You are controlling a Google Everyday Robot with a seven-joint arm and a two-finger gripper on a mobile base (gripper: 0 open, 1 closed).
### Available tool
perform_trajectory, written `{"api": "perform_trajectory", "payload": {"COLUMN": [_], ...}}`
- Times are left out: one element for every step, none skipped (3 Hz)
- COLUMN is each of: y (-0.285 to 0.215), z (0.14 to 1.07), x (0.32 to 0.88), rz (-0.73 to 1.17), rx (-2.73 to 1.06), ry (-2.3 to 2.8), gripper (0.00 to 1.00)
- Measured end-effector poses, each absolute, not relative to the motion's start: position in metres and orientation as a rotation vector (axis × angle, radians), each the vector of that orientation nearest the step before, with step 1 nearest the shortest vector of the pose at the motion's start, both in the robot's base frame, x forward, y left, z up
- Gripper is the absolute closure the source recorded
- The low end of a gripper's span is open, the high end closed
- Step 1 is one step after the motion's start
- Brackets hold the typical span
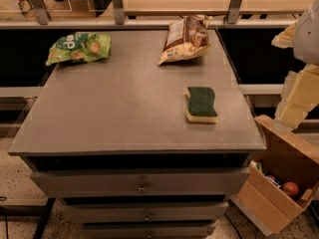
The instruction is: Pick green rice chip bag
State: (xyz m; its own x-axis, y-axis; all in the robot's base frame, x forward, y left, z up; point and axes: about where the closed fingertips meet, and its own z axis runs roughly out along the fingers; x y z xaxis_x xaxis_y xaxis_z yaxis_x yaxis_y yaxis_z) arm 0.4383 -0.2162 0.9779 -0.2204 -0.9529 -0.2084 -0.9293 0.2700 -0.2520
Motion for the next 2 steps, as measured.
{"api": "perform_trajectory", "payload": {"y": [-0.215,-0.187], "z": [0.979,0.992], "x": [0.439,0.456], "rz": [-0.108,-0.135], "rx": [-1.721,-1.771], "ry": [2.223,2.123], "gripper": [0.0,0.0]}}
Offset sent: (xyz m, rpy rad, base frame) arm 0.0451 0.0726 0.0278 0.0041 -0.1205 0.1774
